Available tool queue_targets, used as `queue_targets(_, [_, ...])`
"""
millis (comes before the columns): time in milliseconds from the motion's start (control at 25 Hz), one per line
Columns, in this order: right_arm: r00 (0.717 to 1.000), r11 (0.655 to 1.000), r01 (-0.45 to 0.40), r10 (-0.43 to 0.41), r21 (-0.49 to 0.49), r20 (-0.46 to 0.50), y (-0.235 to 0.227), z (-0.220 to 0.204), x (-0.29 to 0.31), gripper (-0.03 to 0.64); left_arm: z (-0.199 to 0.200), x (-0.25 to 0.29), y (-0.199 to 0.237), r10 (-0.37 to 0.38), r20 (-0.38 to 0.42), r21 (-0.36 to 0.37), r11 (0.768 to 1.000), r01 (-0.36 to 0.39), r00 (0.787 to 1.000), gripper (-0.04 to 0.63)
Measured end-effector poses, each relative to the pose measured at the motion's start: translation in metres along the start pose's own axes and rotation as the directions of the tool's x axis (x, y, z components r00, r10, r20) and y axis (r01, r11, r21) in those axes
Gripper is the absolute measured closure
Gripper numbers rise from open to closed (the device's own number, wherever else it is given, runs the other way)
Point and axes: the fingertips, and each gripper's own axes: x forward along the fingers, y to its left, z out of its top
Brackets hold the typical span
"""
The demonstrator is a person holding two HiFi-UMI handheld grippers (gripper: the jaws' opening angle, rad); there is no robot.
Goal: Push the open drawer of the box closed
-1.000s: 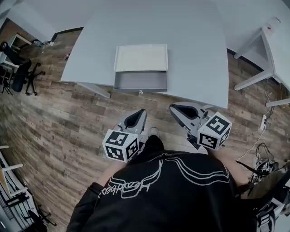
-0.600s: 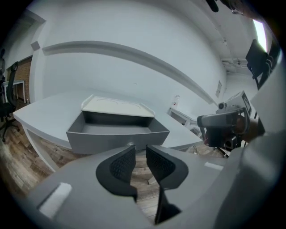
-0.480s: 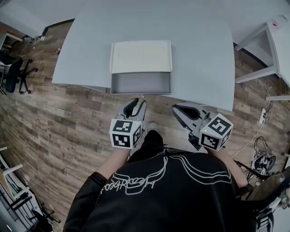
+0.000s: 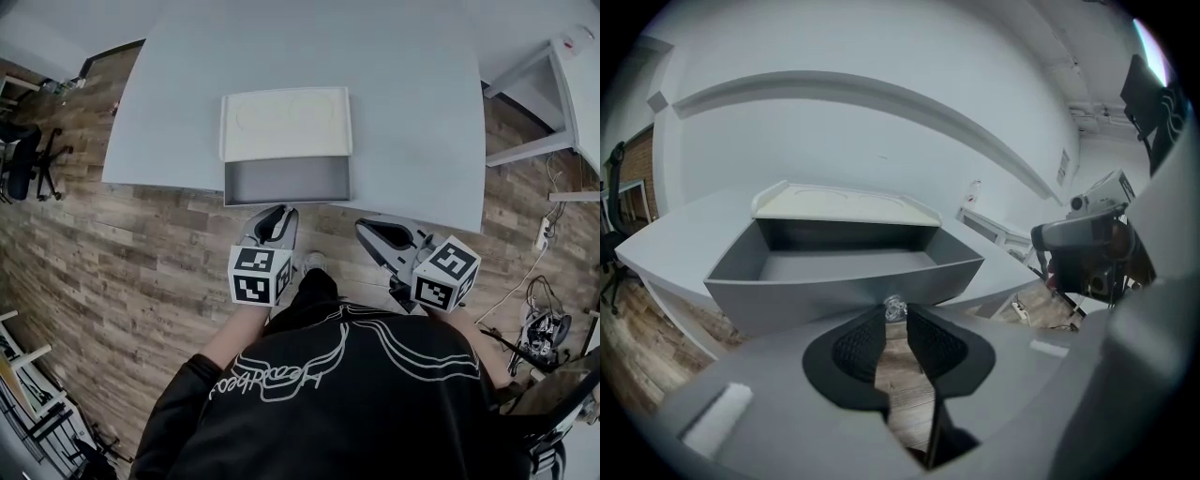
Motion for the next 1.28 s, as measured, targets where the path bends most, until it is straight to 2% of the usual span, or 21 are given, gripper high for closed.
queue_targets(360, [1.0, 1.0, 0.012, -0.012, -0.007, -0.01, -0.007, 0.008, 0.003, 0.607, 0.008, 0.005, 0.004, -0.018, -0.014, -0.021, 1.0, 0.018, 1.0, 0.518])
queue_targets(960, [0.997, 0.997, 0.079, -0.079, 0.025, -0.003, -0.031, 0.02, 0.002, 0.607, 0.047, 0.041, 0.031, -0.04, -0.012, 0.015, 0.999, 0.04, 0.999, 0.517])
queue_targets(1280, [0.994, 0.993, 0.109, -0.109, 0.036, 0.017, -0.029, 0.009, -0.014, 0.607, 0.052, 0.049, 0.034, -0.039, -0.009, 0.024, 0.999, 0.039, 0.999, 0.515])
